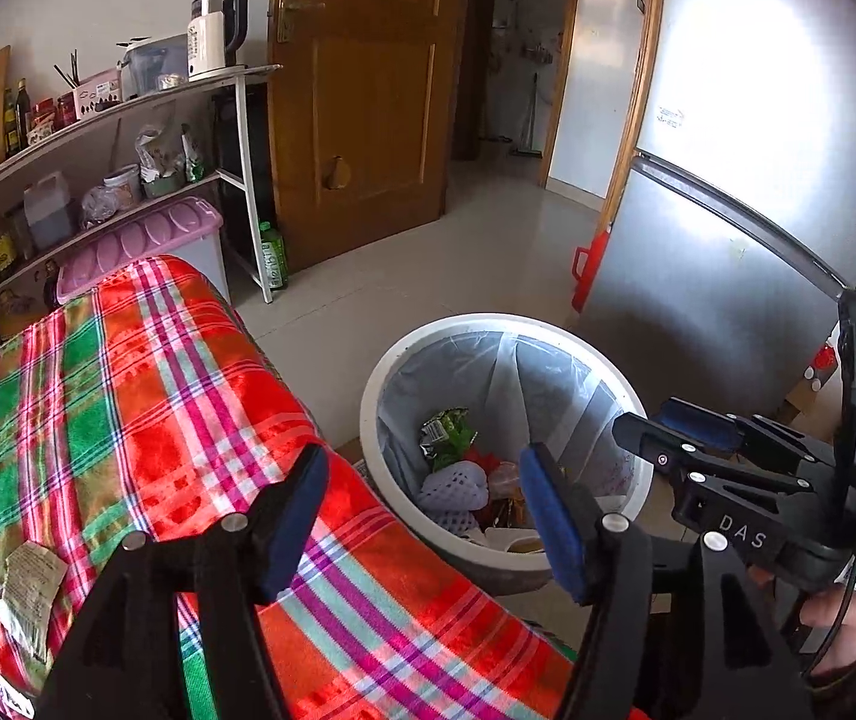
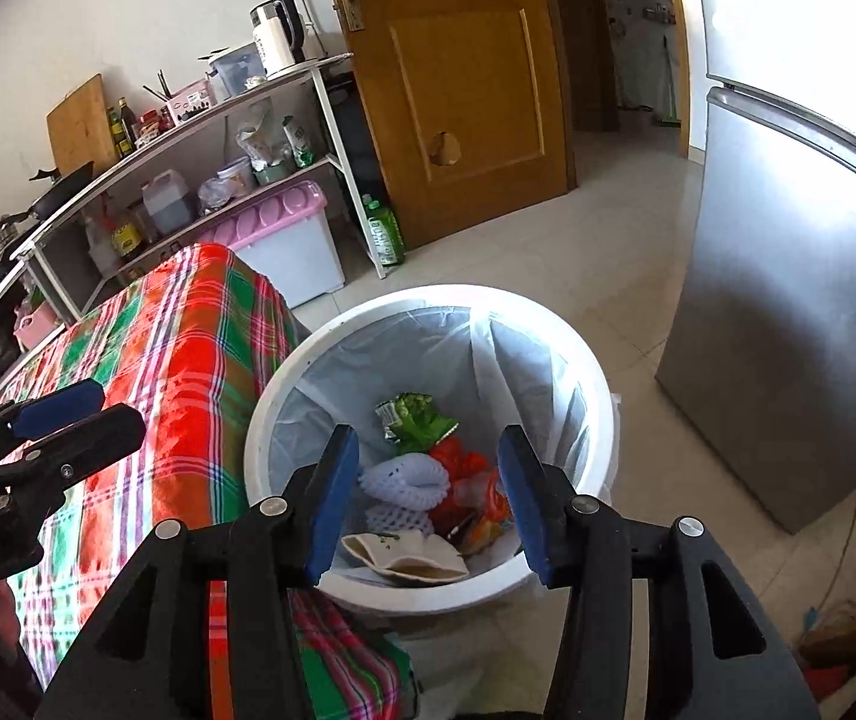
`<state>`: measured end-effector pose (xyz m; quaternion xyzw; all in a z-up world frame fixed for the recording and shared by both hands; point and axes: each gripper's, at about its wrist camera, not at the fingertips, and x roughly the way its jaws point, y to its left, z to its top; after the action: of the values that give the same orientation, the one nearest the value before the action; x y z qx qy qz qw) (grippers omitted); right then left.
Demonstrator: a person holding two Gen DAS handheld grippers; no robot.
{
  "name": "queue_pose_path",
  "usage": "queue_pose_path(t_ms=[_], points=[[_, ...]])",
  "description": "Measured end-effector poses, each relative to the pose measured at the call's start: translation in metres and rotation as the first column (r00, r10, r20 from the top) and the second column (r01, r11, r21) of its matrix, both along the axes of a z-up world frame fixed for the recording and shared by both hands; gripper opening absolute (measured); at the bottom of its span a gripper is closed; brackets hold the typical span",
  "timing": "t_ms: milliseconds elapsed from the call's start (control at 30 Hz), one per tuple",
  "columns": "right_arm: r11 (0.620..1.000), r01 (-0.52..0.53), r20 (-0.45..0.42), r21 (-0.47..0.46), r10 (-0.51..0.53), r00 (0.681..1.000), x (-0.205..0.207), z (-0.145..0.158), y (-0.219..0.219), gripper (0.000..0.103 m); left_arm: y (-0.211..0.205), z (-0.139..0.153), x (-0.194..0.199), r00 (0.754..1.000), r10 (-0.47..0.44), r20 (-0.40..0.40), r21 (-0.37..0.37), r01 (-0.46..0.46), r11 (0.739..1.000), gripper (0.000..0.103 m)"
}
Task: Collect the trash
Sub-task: 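Move both tools back over the table toward the last two wrappers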
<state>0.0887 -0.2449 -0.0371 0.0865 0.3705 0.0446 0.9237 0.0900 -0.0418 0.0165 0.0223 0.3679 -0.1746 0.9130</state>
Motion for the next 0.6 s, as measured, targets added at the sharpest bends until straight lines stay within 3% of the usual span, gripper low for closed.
queue_pose_path(t_ms=[333, 467, 600], points=[[0.994, -0.110, 0.033, -0.007, 0.110, 0.993, -0.011, 0.013, 0.052, 0.050, 0.076, 0.004, -0.036, 0.992, 0.125, 0.018, -0.006, -0.125, 0.992, 0.071], [0.986, -0.169, 0.035, -0.001, 0.168, 0.985, -0.012, 0.012, 0.079, 0.050, 0.116, 0.003, -0.050, 0.977, 0.213, 0.013, -0.017, -0.213, 0.977, 0.072], [0.975, -0.221, 0.036, 0.004, 0.221, 0.975, -0.011, 0.011, 0.108, 0.050, 0.152, 0.000, -0.065, 0.957, 0.290, 0.030, 0.022, -0.291, 0.957, 0.073]])
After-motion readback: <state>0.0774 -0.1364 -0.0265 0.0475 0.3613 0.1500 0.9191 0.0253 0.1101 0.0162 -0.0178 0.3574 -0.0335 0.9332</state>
